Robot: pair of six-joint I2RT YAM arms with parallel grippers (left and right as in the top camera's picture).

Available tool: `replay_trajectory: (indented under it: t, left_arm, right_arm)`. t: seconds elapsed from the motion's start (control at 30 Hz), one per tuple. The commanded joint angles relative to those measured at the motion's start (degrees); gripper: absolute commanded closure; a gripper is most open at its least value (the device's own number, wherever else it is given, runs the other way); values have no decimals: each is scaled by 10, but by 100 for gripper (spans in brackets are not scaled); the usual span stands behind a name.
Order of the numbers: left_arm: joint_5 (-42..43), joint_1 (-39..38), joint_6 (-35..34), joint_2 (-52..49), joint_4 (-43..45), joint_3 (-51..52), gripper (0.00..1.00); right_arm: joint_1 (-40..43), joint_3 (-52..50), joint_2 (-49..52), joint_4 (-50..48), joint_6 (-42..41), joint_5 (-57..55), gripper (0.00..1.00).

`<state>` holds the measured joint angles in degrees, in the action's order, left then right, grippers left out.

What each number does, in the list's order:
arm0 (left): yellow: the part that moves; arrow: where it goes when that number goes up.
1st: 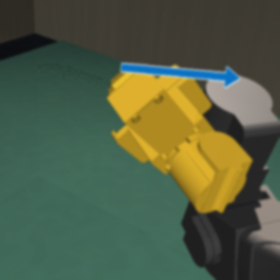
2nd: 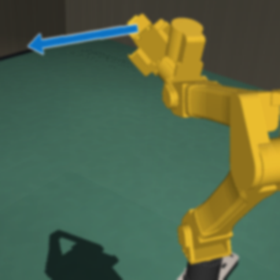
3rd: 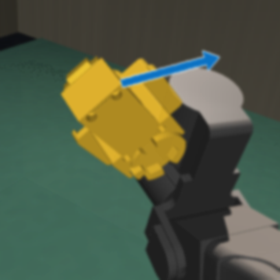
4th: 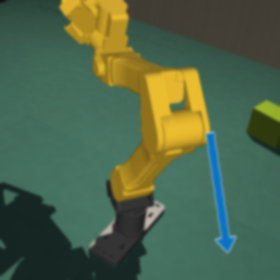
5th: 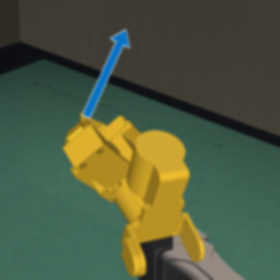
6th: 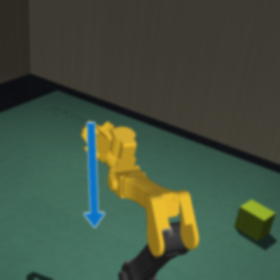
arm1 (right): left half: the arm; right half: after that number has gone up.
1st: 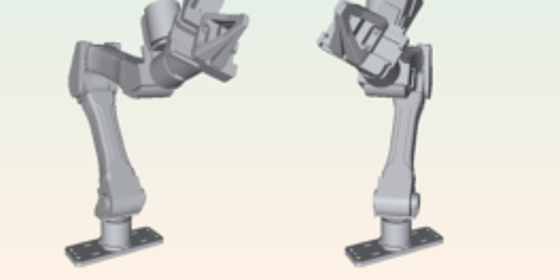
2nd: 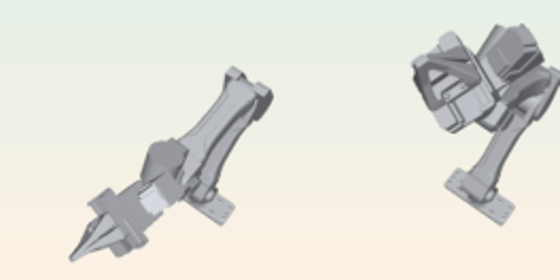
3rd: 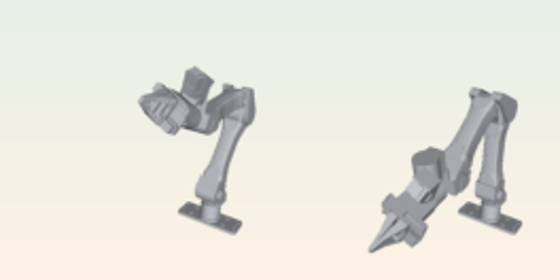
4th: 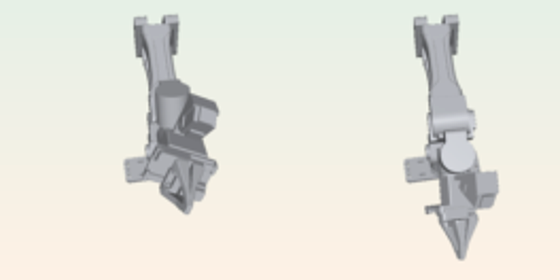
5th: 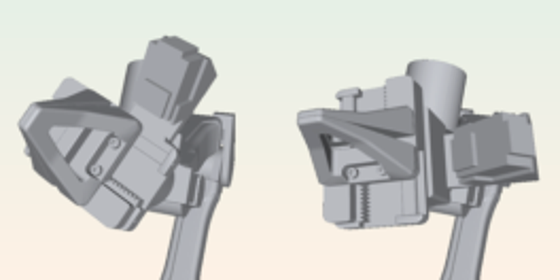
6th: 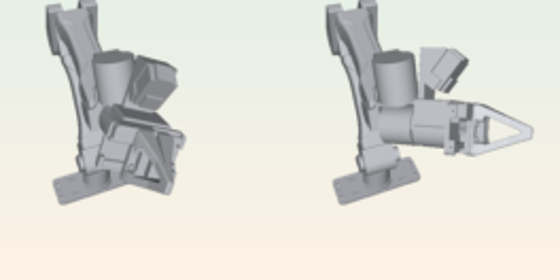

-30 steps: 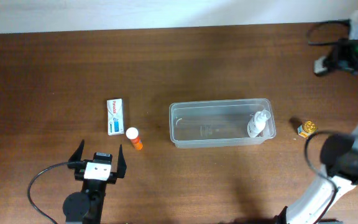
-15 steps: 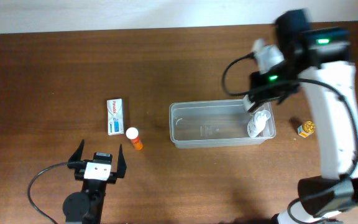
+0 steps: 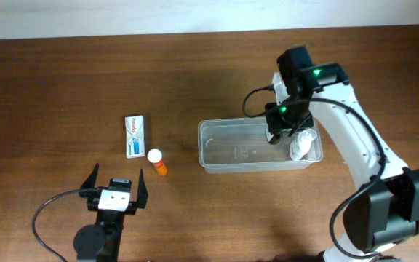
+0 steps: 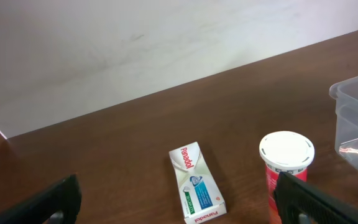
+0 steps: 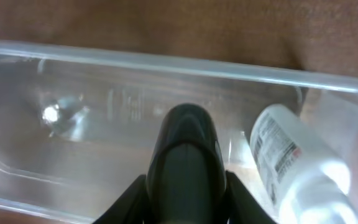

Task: Pack container
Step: 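Carry the dark brown bottle into the container and release it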

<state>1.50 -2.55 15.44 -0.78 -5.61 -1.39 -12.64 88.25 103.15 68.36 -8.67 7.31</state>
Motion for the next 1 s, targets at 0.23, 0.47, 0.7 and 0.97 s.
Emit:
replay_trajectory:
  t: [0.23,0.47,0.7,0.97]
  left_arm:
    - [7,3,1,4,0,3,0]
    - [7,3,1,4,0,3,1]
    - [7,3,1,4,0,3,1]
    - [7,3,1,4,0,3,0]
  right_arm:
    - [-1,-104,-6,-94,-24,-26,70]
    - [-1,-122,-4,-118,-24,-83,67]
    - [0,-122,1,-132,-24,-85,67]
    - [0,-122,2,-133,-24,-121,68]
